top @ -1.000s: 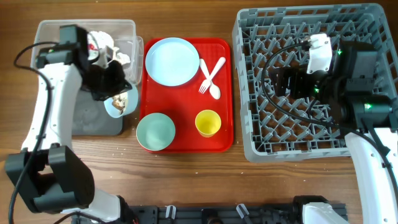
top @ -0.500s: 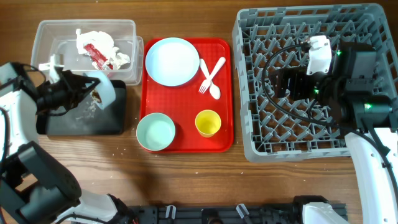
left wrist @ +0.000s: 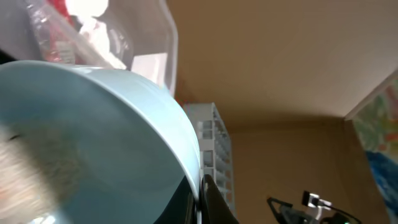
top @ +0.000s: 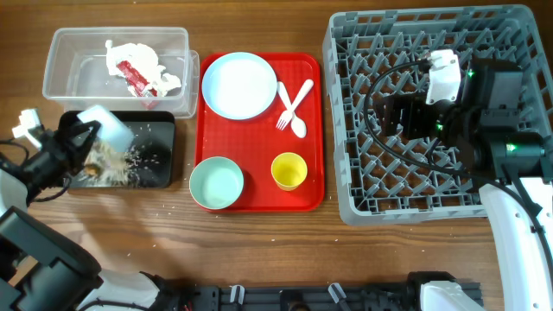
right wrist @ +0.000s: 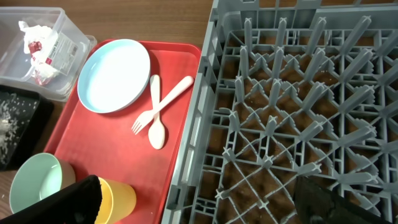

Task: Sort waste into correct bins and load items into the dishwasher rack
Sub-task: 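Tip the bowl over the black tray to dump the rice, then set the emptied light-blue bowl back on the red tray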

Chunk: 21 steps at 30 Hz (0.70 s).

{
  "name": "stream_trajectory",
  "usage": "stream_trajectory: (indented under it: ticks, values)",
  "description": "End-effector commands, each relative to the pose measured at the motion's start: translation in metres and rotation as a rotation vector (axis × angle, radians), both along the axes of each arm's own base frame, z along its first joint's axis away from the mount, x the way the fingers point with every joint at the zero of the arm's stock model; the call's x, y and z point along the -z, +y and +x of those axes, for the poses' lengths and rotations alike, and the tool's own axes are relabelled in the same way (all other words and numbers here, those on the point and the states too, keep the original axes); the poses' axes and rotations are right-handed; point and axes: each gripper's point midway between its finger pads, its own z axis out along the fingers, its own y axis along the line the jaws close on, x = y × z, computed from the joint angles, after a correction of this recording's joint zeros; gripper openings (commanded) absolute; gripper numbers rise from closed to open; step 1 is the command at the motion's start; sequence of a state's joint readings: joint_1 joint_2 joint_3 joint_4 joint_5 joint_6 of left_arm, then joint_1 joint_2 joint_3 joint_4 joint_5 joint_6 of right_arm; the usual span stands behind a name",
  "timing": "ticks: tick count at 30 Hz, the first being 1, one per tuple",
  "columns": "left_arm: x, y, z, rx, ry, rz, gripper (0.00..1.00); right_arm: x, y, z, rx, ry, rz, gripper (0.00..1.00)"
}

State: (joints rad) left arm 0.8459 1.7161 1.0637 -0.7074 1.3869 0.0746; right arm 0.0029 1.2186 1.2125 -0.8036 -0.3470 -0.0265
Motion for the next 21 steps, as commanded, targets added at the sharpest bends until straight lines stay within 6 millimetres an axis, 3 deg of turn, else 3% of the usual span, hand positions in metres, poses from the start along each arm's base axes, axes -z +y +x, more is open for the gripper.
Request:
stream_trajectory:
  ticks: [1,3,11,17,21]
  values:
    - [-0.0279,-0.0025,-0.0026,0.026,-0.146,-0.047,0.04,-0.0086,-0.0010,0.0034,0.011,-0.017,0.007,1.00]
    - [-0.0356,-0.0036,-0.0034,0.036,-0.184,-0.070,0.04,-0.0086,-0.0010,0.0034,0.011,-0.017,0.007,1.00]
    - [-0.0361,-0.0014,-0.0015,0.040,-0.209,-0.040,0.04,-0.0092,-0.0010,0.0042,0.011,-0.022,0.006,1.00]
    - [-0.0366,-0.0004,-0.0006,0.032,-0.149,-0.111,0.04,-0.0093,-0.0010,0.0043,0.011,-0.022,0.006,1.00]
    - [-0.0367,-0.0003,-0.0005,0.012,0.000,-0.287,0.04,-0.0104,-0.0010,0.0054,0.011,-0.029,0.006,1.00]
